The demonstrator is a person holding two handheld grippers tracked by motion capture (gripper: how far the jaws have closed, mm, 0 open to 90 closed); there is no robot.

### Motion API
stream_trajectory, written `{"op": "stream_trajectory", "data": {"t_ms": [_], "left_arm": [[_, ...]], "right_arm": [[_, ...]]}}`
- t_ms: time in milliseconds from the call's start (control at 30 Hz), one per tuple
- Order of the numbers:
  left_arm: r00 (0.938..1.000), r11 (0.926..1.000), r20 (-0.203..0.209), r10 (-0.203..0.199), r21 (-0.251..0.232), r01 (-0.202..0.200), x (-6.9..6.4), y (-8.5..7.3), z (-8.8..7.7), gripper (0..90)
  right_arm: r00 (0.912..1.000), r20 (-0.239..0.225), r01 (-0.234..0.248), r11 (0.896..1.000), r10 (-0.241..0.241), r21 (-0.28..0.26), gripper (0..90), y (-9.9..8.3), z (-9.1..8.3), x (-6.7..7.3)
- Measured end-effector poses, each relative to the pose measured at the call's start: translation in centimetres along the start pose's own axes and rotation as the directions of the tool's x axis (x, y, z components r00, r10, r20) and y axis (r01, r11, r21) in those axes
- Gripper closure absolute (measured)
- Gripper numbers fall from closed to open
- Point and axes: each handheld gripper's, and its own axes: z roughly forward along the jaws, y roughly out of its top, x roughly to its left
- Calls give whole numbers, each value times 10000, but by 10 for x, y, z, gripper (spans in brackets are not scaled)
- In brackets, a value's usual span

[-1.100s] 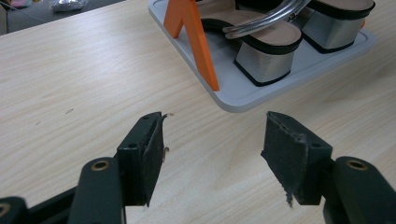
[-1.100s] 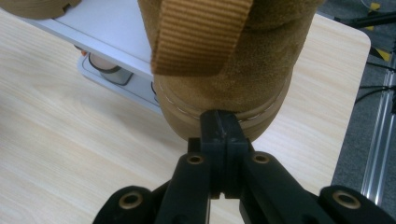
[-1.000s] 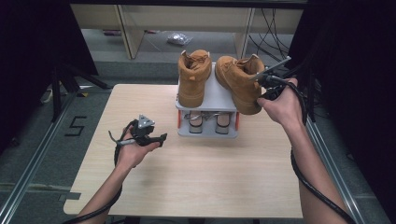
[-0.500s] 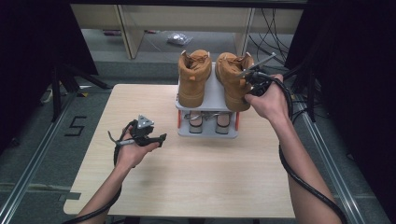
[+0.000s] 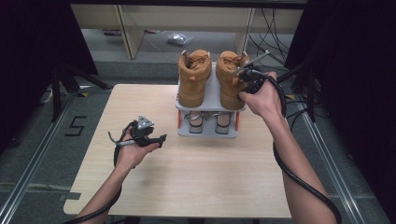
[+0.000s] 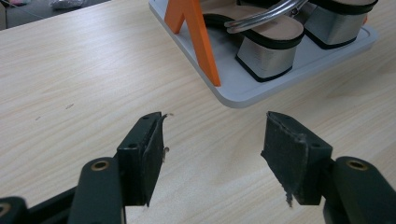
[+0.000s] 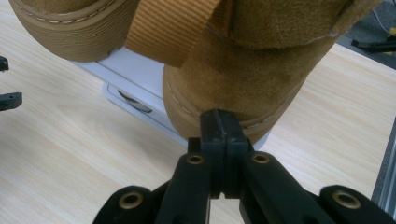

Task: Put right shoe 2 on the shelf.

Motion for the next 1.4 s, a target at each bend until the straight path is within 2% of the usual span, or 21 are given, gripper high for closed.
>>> {"op": "stream_trajectory", "data": {"t_ms": [167, 300, 333, 567, 700, 767, 833, 867, 900, 933, 1000, 1100, 1267, 1300, 1333, 1400], "left_arm": [[10000, 10000, 12, 36, 4, -36, 0, 0, 0, 373], [10000, 10000, 20, 43, 3, -43, 0, 0, 0, 373], [9998, 9996, 17, -198, -205, 198, -2, 0, 2, 374], [9998, 9996, 26, -202, -215, 202, -3, 0, 1, 373], [9998, 9995, -11, -214, -213, 214, -2, 0, 1, 373], [10000, 10000, 32, -21, -69, 21, 0, 0, 0, 374], [10000, 9999, -18, -54, -88, 53, -1, 0, -1, 374], [10000, 10000, 41, -38, -79, 38, 0, -1, -1, 373], [9996, 9993, -24, -276, -236, 276, -1, -1, 0, 373], [9994, 9989, -10, -342, -323, 342, -1, -1, 1, 374], [10000, 10000, -44, -86, -38, 86, 2, -1, -2, 375], [9989, 9985, -43, -458, -316, 457, 1, -2, -1, 374], [9992, 9986, -89, -394, -358, 390, 1, -3, -3, 373], [9993, 9988, -108, -354, -341, 350, 2, -4, -4, 373], [9994, 9988, -120, -338, -352, 334, 2, -4, -4, 374], [9999, 10000, -135, 1, -76, -2, 5, -5, -7, 374]], "right_arm": [[9999, -27, 167, 9998, -167, -59, 900, 0, 0, -1], [9999, -35, 97, 9999, -97, -133, 900, -1, 0, -1], [9999, -37, 114, 9999, -114, -123, 900, -1, 1, -1], [10000, -34, 68, 9996, -69, -274, 900, -2, 2, -1], [9999, 125, 85, 9995, -81, -299, 900, -2, 1, -1], [10000, -32, 57, 9993, -58, -361, 900, -4, 2, -1], [10000, -28, 46, 9988, -47, -486, 900, -6, 2, -1], [10000, -91, 33, 9985, -38, -546, 885, -7, 2, -1], [9999, -111, 25, 9978, -32, -670, 868, -8, 2, -1], [10000, -7, 63, 9973, -64, -737, 848, -10, 2, -1], [9999, 51, 90, 9966, -86, -825, 848, -13, 0, -2], [10000, 29, 22, 9950, -19, -1002, 818, -20, -4, -4], [9999, 71, -130, 9920, 140, -1256, 750, -36, -6, -9], [9993, 79, -345, 9906, 359, -1320, 737, -42, -6, -11], [9997, 127, -179, 9896, 199, -1425, 730, -45, -6, -14], [9991, 66, -405, 9874, 420, -1531, 710, -53, -5, -16]]}}
